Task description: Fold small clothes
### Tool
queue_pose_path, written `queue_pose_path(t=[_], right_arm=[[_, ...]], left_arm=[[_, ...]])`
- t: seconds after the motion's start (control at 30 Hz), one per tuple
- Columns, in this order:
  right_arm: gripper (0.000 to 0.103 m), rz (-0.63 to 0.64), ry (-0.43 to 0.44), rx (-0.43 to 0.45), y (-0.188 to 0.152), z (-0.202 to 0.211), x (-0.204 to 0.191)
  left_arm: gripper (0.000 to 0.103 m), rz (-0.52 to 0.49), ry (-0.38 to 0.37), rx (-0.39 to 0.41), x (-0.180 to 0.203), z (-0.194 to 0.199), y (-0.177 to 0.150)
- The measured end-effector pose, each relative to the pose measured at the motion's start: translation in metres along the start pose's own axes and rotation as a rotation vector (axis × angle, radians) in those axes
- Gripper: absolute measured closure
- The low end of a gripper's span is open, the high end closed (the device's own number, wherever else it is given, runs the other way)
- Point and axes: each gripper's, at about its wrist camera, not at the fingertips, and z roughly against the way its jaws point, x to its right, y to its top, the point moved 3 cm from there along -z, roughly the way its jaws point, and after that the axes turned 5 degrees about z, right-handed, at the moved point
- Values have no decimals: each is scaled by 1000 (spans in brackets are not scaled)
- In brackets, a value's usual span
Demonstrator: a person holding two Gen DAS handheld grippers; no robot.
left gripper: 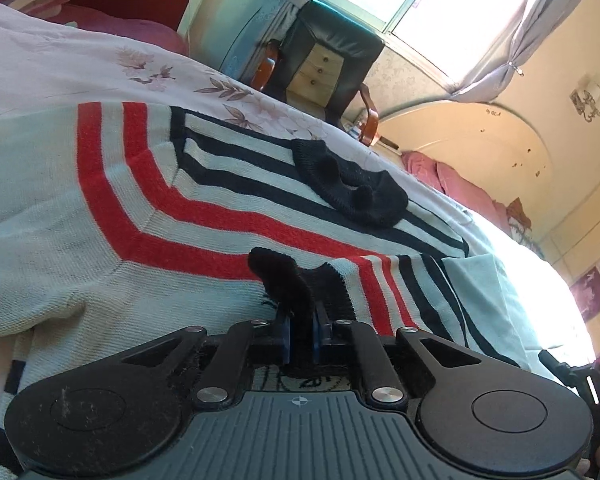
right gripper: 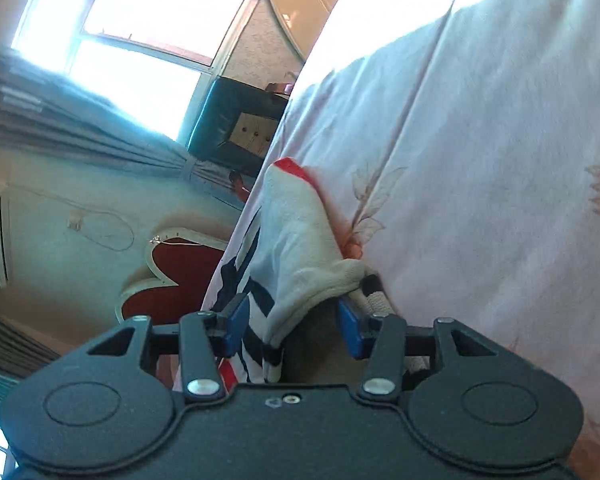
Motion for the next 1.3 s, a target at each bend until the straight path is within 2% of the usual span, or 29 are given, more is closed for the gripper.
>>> queue_pose_path(t=[0.1, 0.17, 0.2, 0.23, 0.33, 0.4, 0.5, 0.53, 0.67, 0.8, 0.93, 1.03, 1.2, 1.23, 1.27, 1.3], right_arm=[[59, -50, 23, -15, 2, -14, 9], [72, -28, -4, -21, 3, -23, 9], [78, -2, -32, -29, 2, -27, 7], [89, 36, -67, -35, 2, -29, 4], [94, 203, -150, -40, -1, -31, -14], [95, 353, -199, -31, -6, -30, -34], [95, 527, -291, -42, -12, -38, -47], [95, 536, -312, -61, -14, -43, -44], [95, 561, -305, -65, -15, -46, -44], [95, 578, -271, -38, -14, -35, -48], [95, 581, -286, -54, -14, -37, -40], [95, 573, -286, -54, -15, -38, -38], [94, 551, -281, -68, -15, -37, -36], [89, 542, -273, -80, -15, -35, -36], [80, 540, -263, -91, -14, -32, -37], [76, 548, -241, -98, -13, -25, -40]], left_arm=[[93, -10, 22, -11, -7, -2, -3], [93, 0, 22, -6, -10, -1, -5], [93, 3, 24, 2, -10, 0, -6], [93, 6, 25, 11, -9, 0, -7], [93, -10, 23, 57, -3, 13, -9], [93, -57, 43, 76, 2, 21, -11], [93, -65, 96, 25, -7, 9, -20], [93, -52, 90, 30, -11, 7, -22], [94, -43, 86, 58, -9, 12, -22], [94, -114, 84, 154, 2, 29, -18], [98, -56, 124, 83, -19, 14, -15], [98, -77, 120, 112, -22, 19, -9], [98, -65, 108, 79, -25, 19, -9], [98, -68, 116, 96, -24, 22, -11], [91, -73, 123, 110, -23, 25, -12], [81, -77, 127, 121, -22, 27, -13]])
